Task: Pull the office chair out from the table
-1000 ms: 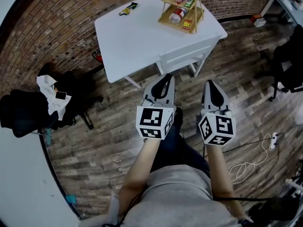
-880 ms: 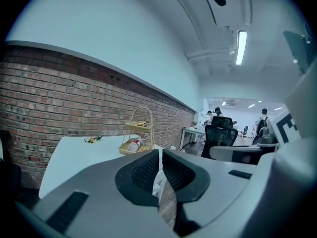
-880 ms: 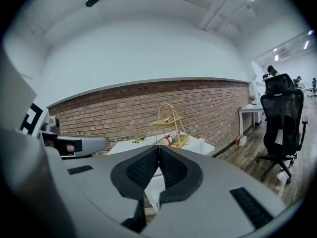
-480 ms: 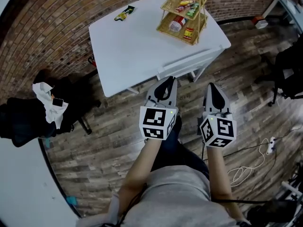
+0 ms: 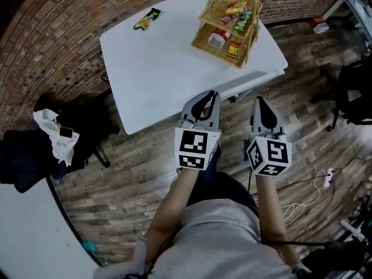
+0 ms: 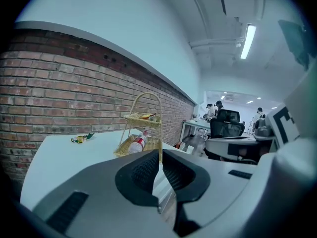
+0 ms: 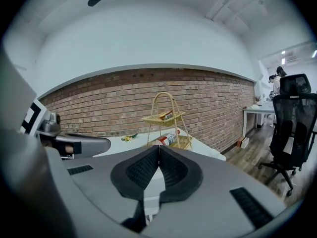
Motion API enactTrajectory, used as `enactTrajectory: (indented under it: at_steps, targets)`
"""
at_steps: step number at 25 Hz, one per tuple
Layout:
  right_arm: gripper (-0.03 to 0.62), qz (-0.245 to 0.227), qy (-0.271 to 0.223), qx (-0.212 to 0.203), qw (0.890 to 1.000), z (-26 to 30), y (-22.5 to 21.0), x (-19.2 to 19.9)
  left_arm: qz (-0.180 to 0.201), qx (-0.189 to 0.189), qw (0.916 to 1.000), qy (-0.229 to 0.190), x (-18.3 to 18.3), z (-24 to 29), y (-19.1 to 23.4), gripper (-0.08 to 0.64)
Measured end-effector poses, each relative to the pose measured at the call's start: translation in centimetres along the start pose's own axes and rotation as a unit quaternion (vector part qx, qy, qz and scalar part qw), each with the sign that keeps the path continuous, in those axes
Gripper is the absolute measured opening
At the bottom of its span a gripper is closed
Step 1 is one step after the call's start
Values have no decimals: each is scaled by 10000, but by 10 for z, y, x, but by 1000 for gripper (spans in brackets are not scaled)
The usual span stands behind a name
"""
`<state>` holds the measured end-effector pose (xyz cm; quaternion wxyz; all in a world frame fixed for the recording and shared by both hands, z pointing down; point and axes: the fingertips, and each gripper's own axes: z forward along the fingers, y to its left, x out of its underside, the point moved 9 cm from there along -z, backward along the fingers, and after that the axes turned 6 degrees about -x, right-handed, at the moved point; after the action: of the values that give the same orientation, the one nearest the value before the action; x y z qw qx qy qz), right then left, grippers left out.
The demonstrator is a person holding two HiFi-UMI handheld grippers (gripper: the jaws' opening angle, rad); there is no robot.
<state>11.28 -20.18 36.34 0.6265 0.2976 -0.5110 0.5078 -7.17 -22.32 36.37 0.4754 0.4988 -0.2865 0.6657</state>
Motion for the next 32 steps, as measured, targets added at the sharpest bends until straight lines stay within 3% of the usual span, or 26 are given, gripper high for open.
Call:
enactTrajectory:
  at_steps: [7,15,19,27,32]
  targets:
    - [15,-87,113,-73,9999,43,-7,-7,157,80,9998,75,-11,29,18,32]
    - [15,-214,254,-203,9992,73,-21,-17,88,-49,9998,185,-19,48,31,32]
    - [15,-543,363,-530,9965,88,-26,-25,288,-116,9991,288,-19,52,30,32]
    - [16,-791,673,-1093,9886,111,-57,-30,247,-462,9976,444,-21,75,15,32]
    - [16,-1214,997,-1961,9679,125,-79,-34,192,-859,9948,511,-23,94,-1,32]
